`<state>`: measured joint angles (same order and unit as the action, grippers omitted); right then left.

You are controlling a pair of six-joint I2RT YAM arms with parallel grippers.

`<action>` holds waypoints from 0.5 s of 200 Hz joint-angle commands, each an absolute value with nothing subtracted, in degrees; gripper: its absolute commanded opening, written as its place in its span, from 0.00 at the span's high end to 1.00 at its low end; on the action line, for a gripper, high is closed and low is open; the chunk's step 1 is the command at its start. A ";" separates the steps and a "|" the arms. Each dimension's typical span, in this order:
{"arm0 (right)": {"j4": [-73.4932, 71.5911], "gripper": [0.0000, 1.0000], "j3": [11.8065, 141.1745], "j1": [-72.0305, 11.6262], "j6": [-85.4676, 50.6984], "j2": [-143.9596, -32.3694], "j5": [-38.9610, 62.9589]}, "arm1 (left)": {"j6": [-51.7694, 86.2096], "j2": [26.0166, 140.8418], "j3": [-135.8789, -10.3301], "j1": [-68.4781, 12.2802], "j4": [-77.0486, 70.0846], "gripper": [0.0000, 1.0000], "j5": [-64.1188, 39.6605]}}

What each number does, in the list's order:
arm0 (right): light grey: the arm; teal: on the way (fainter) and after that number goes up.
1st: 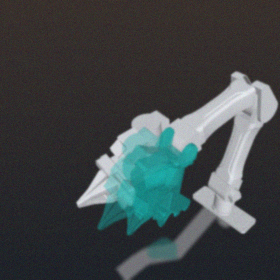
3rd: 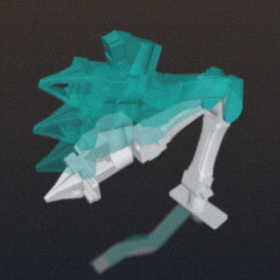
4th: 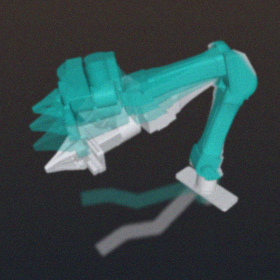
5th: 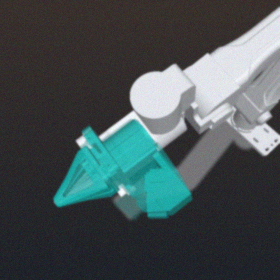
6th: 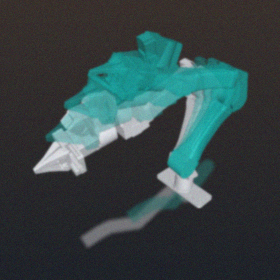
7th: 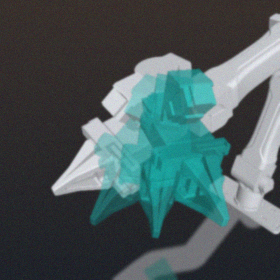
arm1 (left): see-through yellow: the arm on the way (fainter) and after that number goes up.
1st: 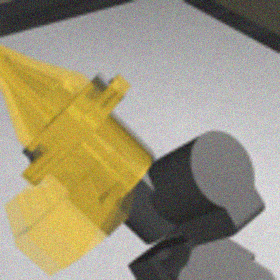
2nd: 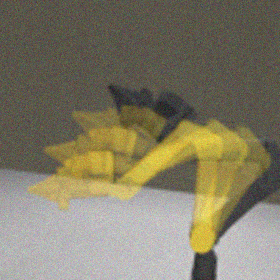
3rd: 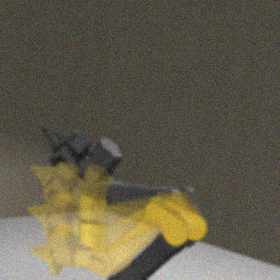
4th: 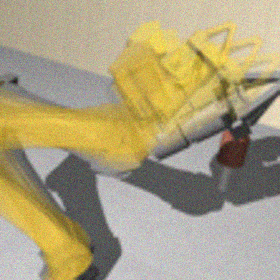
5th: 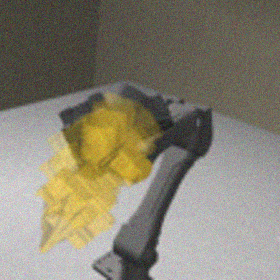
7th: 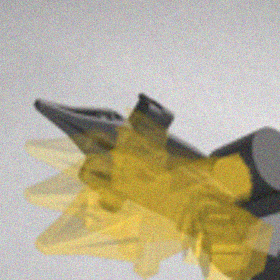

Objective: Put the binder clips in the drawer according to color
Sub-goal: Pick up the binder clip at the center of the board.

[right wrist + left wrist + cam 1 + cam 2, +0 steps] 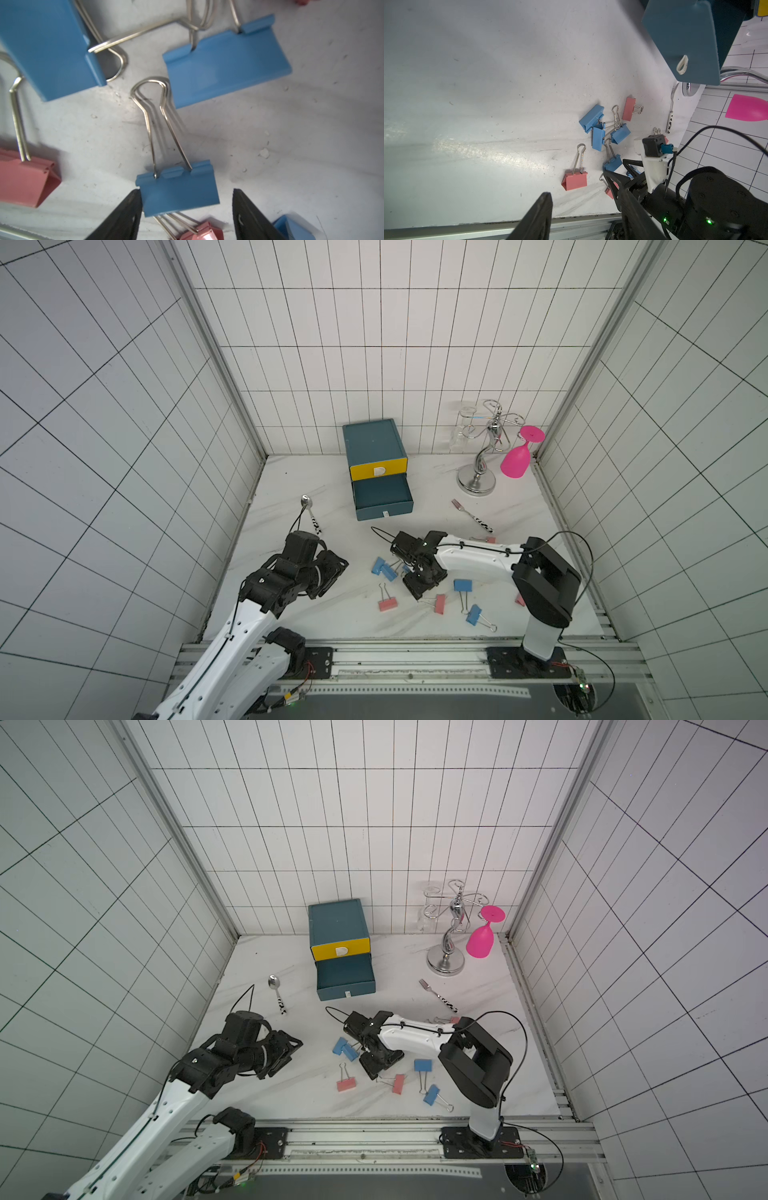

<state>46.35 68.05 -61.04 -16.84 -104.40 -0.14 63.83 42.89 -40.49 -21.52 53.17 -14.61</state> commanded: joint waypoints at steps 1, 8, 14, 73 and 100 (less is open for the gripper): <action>46.19 0.30 69.55 -60.73 -13.86 -105.81 2.23 | 63.63 42.10 -41.54 -21.18 53.90 0.43 -14.52; 46.14 0.30 69.66 -60.73 -13.56 -105.99 2.42 | 63.94 41.98 -41.49 -21.18 53.89 0.44 -14.59; 46.10 0.30 69.77 -60.73 -13.41 -106.08 2.54 | 64.14 41.87 -41.46 -21.18 53.92 0.43 -14.65; 46.04 0.45 69.91 -60.64 -13.64 -105.39 3.41 | 67.00 39.28 -41.07 -21.26 54.64 0.44 -13.11; 46.14 0.53 67.97 -61.15 -14.71 -100.16 4.12 | 68.14 37.91 -41.81 -21.27 55.45 0.43 -11.80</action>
